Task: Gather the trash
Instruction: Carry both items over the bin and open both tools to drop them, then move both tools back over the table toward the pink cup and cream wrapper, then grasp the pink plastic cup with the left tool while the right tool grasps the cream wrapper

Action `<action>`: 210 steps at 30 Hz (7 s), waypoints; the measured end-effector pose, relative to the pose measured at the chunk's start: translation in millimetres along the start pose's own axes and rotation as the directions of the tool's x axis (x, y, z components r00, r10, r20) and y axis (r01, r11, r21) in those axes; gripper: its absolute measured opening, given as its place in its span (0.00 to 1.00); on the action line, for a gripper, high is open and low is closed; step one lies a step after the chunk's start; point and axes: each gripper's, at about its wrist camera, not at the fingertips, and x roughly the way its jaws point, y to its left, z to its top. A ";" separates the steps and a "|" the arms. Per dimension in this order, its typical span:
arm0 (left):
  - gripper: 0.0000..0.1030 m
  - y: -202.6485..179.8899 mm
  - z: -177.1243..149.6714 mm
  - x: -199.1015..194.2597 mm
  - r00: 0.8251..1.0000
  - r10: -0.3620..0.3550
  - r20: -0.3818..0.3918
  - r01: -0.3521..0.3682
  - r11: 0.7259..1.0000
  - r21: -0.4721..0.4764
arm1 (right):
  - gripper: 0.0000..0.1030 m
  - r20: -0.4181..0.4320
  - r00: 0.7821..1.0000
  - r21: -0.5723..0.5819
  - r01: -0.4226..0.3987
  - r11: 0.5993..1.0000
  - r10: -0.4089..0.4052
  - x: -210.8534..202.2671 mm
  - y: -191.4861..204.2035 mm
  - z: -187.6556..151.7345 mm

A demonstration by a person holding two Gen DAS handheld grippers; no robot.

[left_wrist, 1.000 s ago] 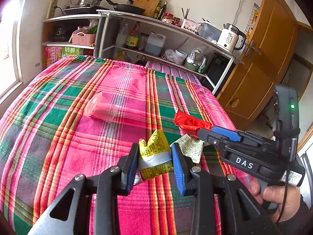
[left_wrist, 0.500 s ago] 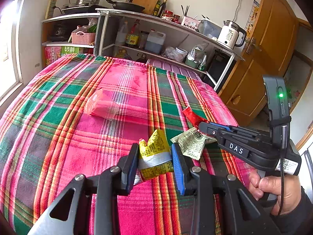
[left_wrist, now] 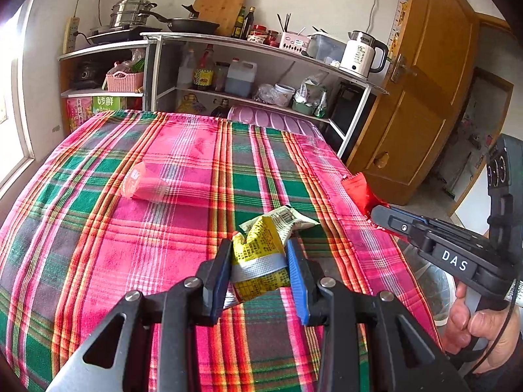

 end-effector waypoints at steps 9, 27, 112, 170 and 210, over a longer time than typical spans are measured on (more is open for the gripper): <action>0.34 -45.3 -8.9 -17.3 0.999 -0.054 0.009 0.053 0.996 0.068 | 0.07 0.027 0.999 0.060 0.020 0.998 -0.022 -51.6 -19.5 -38.4; 0.34 -132.6 -19.3 -7.1 0.983 -0.180 -0.044 0.185 0.965 0.186 | 0.07 0.075 0.986 0.224 0.131 0.966 -0.151 -113.5 -96.4 -83.2; 0.43 -113.3 -24.7 -17.9 0.987 -0.163 -0.009 0.163 0.974 0.156 | 0.34 0.090 0.988 0.245 0.098 0.965 -0.124 -120.9 -85.8 -88.5; 0.58 116.2 45.9 22.8 0.995 0.101 0.008 -0.101 0.994 0.035 | 0.42 -0.159 0.987 0.223 0.036 0.974 0.000 107.4 29.1 4.2; 0.42 57.4 38.7 51.6 0.978 0.202 -0.053 -0.196 0.976 0.099 | 0.10 -0.048 0.999 0.242 0.029 0.970 -0.018 29.2 -20.6 -18.1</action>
